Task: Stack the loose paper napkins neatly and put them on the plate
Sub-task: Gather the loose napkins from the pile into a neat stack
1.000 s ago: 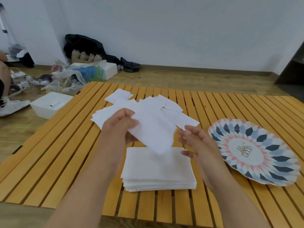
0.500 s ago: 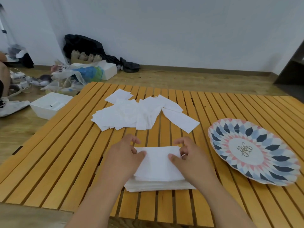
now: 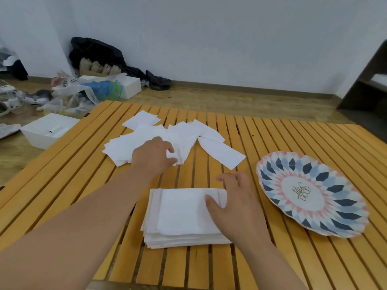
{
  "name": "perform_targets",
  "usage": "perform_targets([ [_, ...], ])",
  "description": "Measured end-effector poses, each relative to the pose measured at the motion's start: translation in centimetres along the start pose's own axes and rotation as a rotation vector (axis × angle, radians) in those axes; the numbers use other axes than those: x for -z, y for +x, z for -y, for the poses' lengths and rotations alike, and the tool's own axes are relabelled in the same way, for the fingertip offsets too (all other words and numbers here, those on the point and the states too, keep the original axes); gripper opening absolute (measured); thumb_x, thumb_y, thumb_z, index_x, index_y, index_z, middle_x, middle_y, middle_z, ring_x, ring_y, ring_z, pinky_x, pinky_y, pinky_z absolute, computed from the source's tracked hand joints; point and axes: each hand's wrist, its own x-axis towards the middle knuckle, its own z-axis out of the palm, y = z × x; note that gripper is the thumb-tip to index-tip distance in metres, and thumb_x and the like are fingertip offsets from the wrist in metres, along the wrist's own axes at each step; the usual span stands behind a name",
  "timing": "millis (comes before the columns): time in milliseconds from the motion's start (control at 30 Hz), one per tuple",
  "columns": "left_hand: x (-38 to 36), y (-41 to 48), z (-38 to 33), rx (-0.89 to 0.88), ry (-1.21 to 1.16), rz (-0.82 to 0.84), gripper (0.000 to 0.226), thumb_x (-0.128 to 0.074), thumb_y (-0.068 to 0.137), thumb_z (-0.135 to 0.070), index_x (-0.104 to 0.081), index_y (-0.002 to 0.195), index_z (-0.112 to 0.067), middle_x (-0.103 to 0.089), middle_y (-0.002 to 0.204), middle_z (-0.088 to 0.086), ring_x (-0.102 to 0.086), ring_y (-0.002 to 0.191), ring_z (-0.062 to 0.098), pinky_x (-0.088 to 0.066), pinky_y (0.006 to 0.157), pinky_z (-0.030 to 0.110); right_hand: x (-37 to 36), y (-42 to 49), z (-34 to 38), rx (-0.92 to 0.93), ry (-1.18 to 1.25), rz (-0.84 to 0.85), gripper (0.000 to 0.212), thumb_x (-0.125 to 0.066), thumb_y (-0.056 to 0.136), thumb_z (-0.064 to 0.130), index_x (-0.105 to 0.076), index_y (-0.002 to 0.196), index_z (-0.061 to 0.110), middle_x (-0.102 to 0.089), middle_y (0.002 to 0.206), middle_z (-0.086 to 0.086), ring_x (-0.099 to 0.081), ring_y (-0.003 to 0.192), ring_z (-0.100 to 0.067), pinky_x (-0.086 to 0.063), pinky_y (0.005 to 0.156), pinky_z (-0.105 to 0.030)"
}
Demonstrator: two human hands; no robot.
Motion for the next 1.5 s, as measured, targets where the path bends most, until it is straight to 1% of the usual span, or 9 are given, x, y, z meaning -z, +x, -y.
perform_targets([
  [267, -2.2, 0.2, 1.5, 0.005, -0.058, -0.047, 0.014, -0.060, 0.090, -0.030, -0.072, 0.092, -0.025, -0.067, 0.102, -0.005, -0.061, 0.094, 0.016, -0.042, 0.067, 0.027, -0.1, 0.1, -0.1, 0.074, 0.075, -0.043, 0.035, -0.055, 0.090, 0.043, -0.045, 0.122, 0.034, -0.032, 0.117, 0.020, -0.044, 0.105, -0.001, -0.047, 0.071, -0.020],
  [467, 1.5, -0.8, 2.0, 0.166, -0.678, -0.215, 0.009, -0.064, 0.088, -0.023, -0.070, 0.081, -0.023, -0.071, 0.091, -0.006, -0.065, 0.091, 0.016, -0.054, 0.079, 0.036, 0.1, 0.4, -0.7, 0.050, 0.140, -0.102, 0.029, -0.053, 0.091, 0.043, -0.046, 0.118, 0.035, -0.033, 0.111, 0.024, -0.045, 0.102, 0.001, -0.039, 0.064, -0.013],
  [633, 7.9, -5.6, -0.5, 0.238, -1.109, -0.324, 0.019, -0.057, 0.092, -0.013, -0.065, 0.077, -0.023, -0.068, 0.081, -0.007, -0.070, 0.084, 0.017, -0.057, 0.059, 0.024, 0.3, 0.7, -0.2, -0.022, 0.334, -0.106, 0.026, -0.056, 0.090, 0.040, -0.050, 0.115, 0.033, -0.045, 0.113, 0.020, -0.049, 0.098, 0.001, -0.039, 0.067, -0.012],
  [867, 10.9, -13.3, -3.4, 0.195, -1.606, -0.016, 0.023, -0.044, 0.094, -0.016, -0.056, 0.074, -0.015, -0.059, 0.061, -0.003, -0.055, 0.051, 0.011, -0.045, 0.044, 0.019, 2.1, 1.0, 1.1, -0.268, 0.928, 0.079, 0.016, -0.057, 0.090, 0.038, -0.061, 0.105, 0.036, -0.063, 0.113, 0.017, -0.058, 0.106, 0.001, -0.049, 0.090, -0.027],
  [1000, 9.9, -14.1, -3.4, 0.257, -1.558, 0.168, 0.015, -0.049, 0.085, -0.027, -0.056, 0.076, -0.018, -0.071, 0.087, 0.008, -0.059, 0.077, 0.029, -0.041, 0.065, 0.033, 2.8, 0.3, 1.1, -0.340, 1.212, 0.330, 0.043, -0.058, 0.077, 0.056, -0.067, 0.112, 0.034, -0.070, 0.111, 0.007, -0.064, 0.107, -0.014, -0.048, 0.097, -0.041],
  [1100, 9.5, -14.0, -3.4, 0.285, -1.517, 0.200, 0.020, -0.037, 0.095, -0.019, -0.052, 0.082, -0.017, -0.074, 0.104, 0.007, -0.065, 0.103, 0.031, -0.042, 0.081, 0.042, 3.1, 0.2, 1.0, -0.262, 1.159, 0.353, 0.040, -0.064, 0.067, 0.049, -0.072, 0.100, 0.028, -0.072, 0.098, 0.005, -0.069, 0.087, -0.010, -0.056, 0.078, -0.032],
  [1233, 8.6, -13.5, -3.0, 0.389, -1.419, 0.156, 0.023, -0.040, 0.099, -0.023, -0.062, 0.096, -0.018, -0.072, 0.108, 0.002, -0.064, 0.106, 0.027, -0.047, 0.086, 0.041, 3.0, 0.5, 0.9, -0.206, 1.159, 0.279, 0.037, -0.073, 0.063, 0.032, -0.071, 0.099, 0.027, -0.071, 0.103, -0.003, -0.069, 0.090, -0.020, -0.056, 0.071, -0.031],
  [1333, 8.2, -13.5, -2.6, 0.497, -1.247, 0.281, 0.037, -0.037, 0.095, -0.055, -0.062, 0.115, -0.037, -0.071, 0.110, 0.001, -0.066, 0.103, 0.025, -0.050, 0.094, 0.049, 2.9, 0.6, 0.7, -0.197, 1.140, 0.218, 0.039, -0.075, 0.063, 0.031, -0.069, 0.101, 0.035, -0.069, 0.104, -0.003, -0.069, 0.092, -0.026, -0.059, 0.076, -0.044],
  [1500, 8.9, -13.8, -2.7, 0.461, -1.248, 0.324, 0.065, -0.038, 0.066, -0.074, -0.065, 0.106, -0.030, -0.074, 0.096, 0.011, -0.070, 0.093, 0.029, -0.054, 0.085, 0.044, 3.0, 0.5, 0.2, -0.150, 1.119, 0.185, 0.048, -0.075, 0.064, 0.028, -0.065, 0.111, 0.031, -0.069, 0.105, -0.005, -0.069, 0.093, -0.023, -0.058, 0.075, -0.035],
])
